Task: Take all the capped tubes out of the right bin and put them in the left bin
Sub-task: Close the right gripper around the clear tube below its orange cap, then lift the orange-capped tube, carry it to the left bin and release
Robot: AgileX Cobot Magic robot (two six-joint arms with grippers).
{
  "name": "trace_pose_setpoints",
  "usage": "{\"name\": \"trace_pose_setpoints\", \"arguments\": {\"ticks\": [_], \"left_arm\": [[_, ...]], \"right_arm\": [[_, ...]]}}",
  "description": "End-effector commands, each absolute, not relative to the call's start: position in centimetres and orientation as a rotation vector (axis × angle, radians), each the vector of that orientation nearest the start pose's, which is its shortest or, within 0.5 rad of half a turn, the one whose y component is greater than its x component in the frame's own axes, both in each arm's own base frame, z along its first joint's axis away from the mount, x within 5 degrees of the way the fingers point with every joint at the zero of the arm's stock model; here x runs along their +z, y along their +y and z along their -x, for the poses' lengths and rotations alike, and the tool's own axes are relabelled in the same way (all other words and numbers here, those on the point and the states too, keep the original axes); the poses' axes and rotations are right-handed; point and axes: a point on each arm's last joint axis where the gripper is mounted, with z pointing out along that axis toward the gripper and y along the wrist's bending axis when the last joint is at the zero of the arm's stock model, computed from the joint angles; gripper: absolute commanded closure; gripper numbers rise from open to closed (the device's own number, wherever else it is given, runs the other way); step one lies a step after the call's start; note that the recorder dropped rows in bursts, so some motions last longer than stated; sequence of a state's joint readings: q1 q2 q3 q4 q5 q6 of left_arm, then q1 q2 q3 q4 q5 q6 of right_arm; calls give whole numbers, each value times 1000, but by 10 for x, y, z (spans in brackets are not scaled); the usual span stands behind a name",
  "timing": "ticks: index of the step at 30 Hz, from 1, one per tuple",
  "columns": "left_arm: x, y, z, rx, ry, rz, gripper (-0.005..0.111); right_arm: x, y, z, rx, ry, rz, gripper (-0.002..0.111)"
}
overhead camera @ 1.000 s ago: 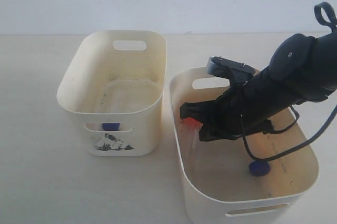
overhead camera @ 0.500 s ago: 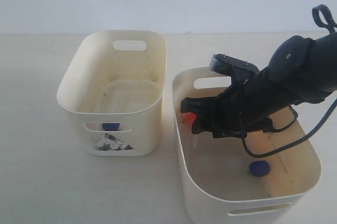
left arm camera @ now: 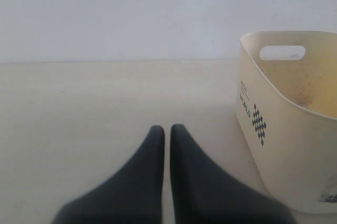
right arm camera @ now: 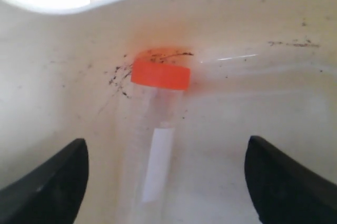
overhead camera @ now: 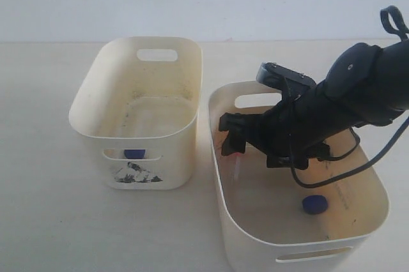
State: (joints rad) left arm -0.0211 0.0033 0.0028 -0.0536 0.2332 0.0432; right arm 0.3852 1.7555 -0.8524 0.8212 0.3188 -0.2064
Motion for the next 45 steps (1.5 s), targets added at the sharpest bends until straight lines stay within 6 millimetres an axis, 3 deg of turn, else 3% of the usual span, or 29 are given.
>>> {"name": "trace_pose_setpoints", "arguments": {"ticks": [1,6,14,25,27,34,36,39,41,45], "left_arm": [[192,-2,-55,-36,1715,-13,102],[192,-2,-55,-36,1715,-13,102],[192,-2,-55,-36,1715,-13,102],[192,-2,-55,-36,1715,-13,102],[192,-2,-55,-36,1715,-13,102],[192,-2,-55,-36,1715,-13,102],[192,-2,-55,-36,1715,-13,102],[192,-2,-55,-36,1715,-13,102],[192,-2,-55,-36,1715,-13,102],[192,-2,-55,-36,1715,-13,102]], "right_arm": [[149,139,-292,621,2698,-201,33],[149,140,-291,622,2700,-197,33],[149,159,-297,641,2691,-153,33],[105,159,-301,581,2811,-224,34],[101,159,-301,572,2823,-227,41],[99,160,-299,572,2848,-179,101],[99,160,-299,567,2850,-156,108],[106,160,-298,586,2843,-143,108],[124,161,-297,613,2802,-119,108],[182,157,-290,651,2642,9,108]]}}
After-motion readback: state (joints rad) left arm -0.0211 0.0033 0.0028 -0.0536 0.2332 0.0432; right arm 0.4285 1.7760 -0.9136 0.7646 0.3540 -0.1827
